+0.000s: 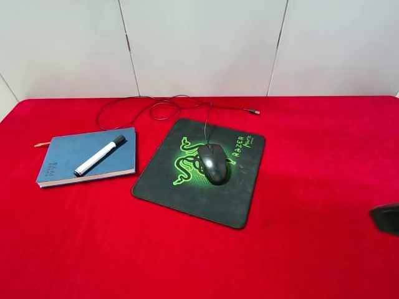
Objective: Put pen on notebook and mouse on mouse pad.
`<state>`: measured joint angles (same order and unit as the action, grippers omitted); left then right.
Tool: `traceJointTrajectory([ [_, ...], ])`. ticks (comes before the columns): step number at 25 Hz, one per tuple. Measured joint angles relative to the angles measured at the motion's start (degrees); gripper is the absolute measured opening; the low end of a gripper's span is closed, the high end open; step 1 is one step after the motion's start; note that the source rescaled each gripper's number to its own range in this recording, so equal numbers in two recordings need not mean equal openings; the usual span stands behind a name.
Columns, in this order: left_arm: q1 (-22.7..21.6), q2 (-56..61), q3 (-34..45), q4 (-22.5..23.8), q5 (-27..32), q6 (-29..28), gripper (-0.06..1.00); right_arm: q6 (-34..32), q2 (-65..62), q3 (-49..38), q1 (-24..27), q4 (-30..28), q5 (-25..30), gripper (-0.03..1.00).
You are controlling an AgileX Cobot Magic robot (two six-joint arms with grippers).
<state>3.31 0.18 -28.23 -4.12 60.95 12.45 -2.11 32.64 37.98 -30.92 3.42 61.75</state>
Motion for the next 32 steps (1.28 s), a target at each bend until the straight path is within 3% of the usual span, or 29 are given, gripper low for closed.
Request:
traceJointTrajectory([
  [9, 0.00, 0.00, 0.00, 0.13, 0.00, 0.00, 1.00, 0.00, -19.71, -7.49, 18.58, 0.84, -1.49, 1.00],
  [16, 0.00, 0.00, 0.00, 0.13, 0.00, 0.00, 1.00, 2.51, -32.64, -9.79, 30.17, 1.26, -2.41, 1.00],
  [21, 0.00, 0.00, 0.00, 0.13, 0.00, 0.00, 1.00, 2.85, -32.88, -10.07, 33.49, 1.45, -2.93, 1.00],
  [32, 0.00, 0.00, 0.00, 0.13, 0.00, 0.00, 1.00, 3.01, -32.88, -10.12, 33.84, 0.89, -3.20, 1.00],
])
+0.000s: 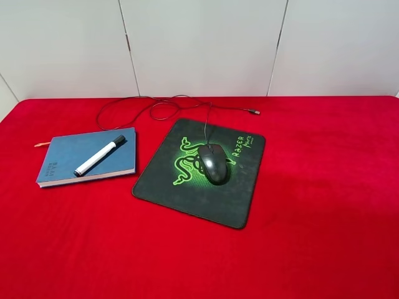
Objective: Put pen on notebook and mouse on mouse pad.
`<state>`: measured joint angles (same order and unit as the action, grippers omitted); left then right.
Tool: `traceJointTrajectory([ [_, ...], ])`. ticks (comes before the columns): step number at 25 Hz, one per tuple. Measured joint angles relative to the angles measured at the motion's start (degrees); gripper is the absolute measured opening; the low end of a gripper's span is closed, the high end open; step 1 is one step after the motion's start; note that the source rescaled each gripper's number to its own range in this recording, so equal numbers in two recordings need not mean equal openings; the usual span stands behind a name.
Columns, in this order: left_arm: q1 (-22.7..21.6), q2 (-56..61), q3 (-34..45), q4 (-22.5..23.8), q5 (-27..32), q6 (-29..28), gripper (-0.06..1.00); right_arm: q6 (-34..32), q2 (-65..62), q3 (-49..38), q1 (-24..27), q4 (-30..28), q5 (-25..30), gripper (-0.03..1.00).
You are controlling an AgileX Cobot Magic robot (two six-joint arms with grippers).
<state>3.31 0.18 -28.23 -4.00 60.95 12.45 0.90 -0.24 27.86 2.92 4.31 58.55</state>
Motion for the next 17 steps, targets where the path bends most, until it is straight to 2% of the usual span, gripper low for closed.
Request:
traceJointTrajectory([
  [17, 0.00, 0.00, 0.00, 0.00, 0.00, 0.00, 1.00, 0.01, 0.00, 0.00, 0.00, -1.12, -0.09, 1.00],
])
